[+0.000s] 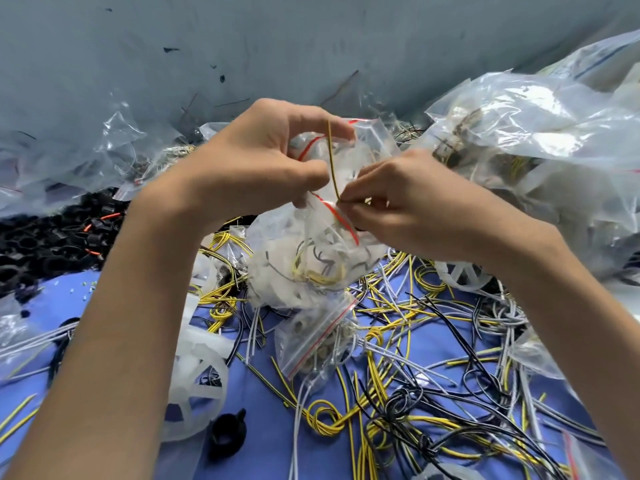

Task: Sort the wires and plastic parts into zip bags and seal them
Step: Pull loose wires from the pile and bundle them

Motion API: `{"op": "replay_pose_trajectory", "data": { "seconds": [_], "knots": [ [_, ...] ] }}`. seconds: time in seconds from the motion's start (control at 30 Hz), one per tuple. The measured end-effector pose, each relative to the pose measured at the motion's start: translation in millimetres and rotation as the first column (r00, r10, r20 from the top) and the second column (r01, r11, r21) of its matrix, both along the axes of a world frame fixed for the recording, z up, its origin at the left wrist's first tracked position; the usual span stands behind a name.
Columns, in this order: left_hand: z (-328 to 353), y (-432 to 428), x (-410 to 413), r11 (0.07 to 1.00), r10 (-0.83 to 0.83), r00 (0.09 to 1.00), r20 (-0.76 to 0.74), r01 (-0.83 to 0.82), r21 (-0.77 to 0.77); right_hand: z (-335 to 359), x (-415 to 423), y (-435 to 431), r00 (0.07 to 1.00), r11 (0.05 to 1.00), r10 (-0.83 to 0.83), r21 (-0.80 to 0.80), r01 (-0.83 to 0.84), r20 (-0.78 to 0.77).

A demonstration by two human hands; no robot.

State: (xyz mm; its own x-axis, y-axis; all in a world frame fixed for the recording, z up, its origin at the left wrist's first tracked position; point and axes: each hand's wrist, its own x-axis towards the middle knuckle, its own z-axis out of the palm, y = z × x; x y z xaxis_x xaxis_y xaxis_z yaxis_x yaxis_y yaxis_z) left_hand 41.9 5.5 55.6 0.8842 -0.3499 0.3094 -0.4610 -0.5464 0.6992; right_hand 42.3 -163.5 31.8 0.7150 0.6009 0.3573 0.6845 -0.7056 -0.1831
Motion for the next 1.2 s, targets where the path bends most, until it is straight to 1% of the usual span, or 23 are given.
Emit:
{"op": "replay_pose_trajectory", "data": {
  "seconds": [0.07, 0.2, 0.27, 0.33, 0.37, 0.43, 0.47, 0.5, 0.57, 0.6, 0.63, 0.67, 0.73, 0.77, 0.83, 1.03, 1.07, 1.17, 1.2],
  "knots": [
    [2, -1, -3, 1.000, -0.025, 1.000, 0.017, 0.025, -0.002, 0, -3, 0, 0.996, 0.996, -0.054, -0.075, 0.048, -0.068],
    [3, -7, -6, 0.998, -0.064, 0.997, 0.035, 0.063, 0.030, 3, -10, 1, 0.966, 0.954, -0.222, -0.235, 0.187, -0.130],
    [4, -11, -9, 0.997, -0.074, 0.997, 0.032, 0.072, 0.040, 3, -13, 0, 0.954, 0.928, -0.271, -0.299, 0.223, -0.131],
    [4, -14, -10, 0.996, -0.083, 0.996, 0.014, 0.082, 0.045, 1, -14, 0, 0.944, 0.905, -0.315, -0.330, 0.269, -0.095],
    [4, -15, -10, 0.995, -0.085, 0.996, 0.012, 0.084, 0.047, -1, -14, 0, 0.942, 0.899, -0.332, -0.321, 0.299, -0.051],
    [4, -16, -10, 0.997, -0.068, 0.997, 0.023, 0.067, 0.041, -3, -13, 2, 0.939, 0.905, -0.338, -0.252, 0.344, 0.064],
    [4, -15, -10, 0.998, -0.059, 0.998, 0.031, 0.058, 0.030, -3, -12, 3, 0.947, 0.925, -0.301, -0.208, 0.318, 0.107],
    [4, -15, -9, 0.998, -0.055, 0.998, 0.040, 0.054, 0.017, -4, -9, 3, 0.965, 0.950, -0.234, -0.182, 0.253, 0.119],
    [4, -13, -8, 0.999, -0.044, 0.998, 0.048, 0.044, -0.002, -5, -5, 5, 0.997, 0.984, -0.065, -0.162, 0.072, 0.048],
    [4, -13, -8, 0.999, -0.037, 0.998, 0.046, 0.038, -0.011, -5, -4, 6, 1.000, 0.989, -0.001, -0.149, 0.001, 0.000],
    [4, -13, -8, 0.999, -0.026, 0.999, 0.042, 0.027, -0.021, -5, -4, 7, 0.999, 0.990, 0.027, -0.139, -0.031, -0.027],
    [3, -13, -7, 0.999, -0.012, 0.999, 0.038, 0.013, -0.032, -5, -4, 7, 0.999, 0.992, 0.030, -0.126, -0.031, -0.013],
    [2, -13, -3, 0.999, 0.014, 0.999, 0.036, -0.012, -0.052, -5, -3, 6, 0.995, 0.996, -0.036, -0.078, 0.044, 0.098],
    [2, -13, -2, 0.998, 0.022, 0.999, 0.039, -0.020, -0.060, -4, -3, 6, 0.985, 0.996, -0.084, -0.021, 0.088, 0.149],
    [2, -11, -1, 0.996, 0.037, 0.998, 0.047, -0.034, -0.080, -1, -1, 4, 0.970, 0.987, -0.155, 0.068, 0.145, 0.188],
    [1, -7, 5, 0.980, 0.095, 0.994, 0.052, -0.085, -0.181, 0, 0, 5, 0.979, 0.988, -0.049, 0.150, 0.020, 0.197],
    [1, -7, 5, 0.975, 0.106, 0.993, 0.049, -0.094, -0.203, -1, 1, 4, 0.978, 0.989, -0.039, 0.146, 0.009, 0.203],
    [1, -7, 7, 0.954, 0.148, 0.988, 0.037, -0.133, -0.269, -6, 4, 6, 0.982, 0.998, 0.016, 0.063, -0.028, 0.186],
    [1, -6, 8, 0.948, 0.162, 0.986, 0.033, -0.146, -0.283, -8, 4, 7, 0.980, 0.995, 0.040, 0.079, -0.057, 0.195]
  ]
}}
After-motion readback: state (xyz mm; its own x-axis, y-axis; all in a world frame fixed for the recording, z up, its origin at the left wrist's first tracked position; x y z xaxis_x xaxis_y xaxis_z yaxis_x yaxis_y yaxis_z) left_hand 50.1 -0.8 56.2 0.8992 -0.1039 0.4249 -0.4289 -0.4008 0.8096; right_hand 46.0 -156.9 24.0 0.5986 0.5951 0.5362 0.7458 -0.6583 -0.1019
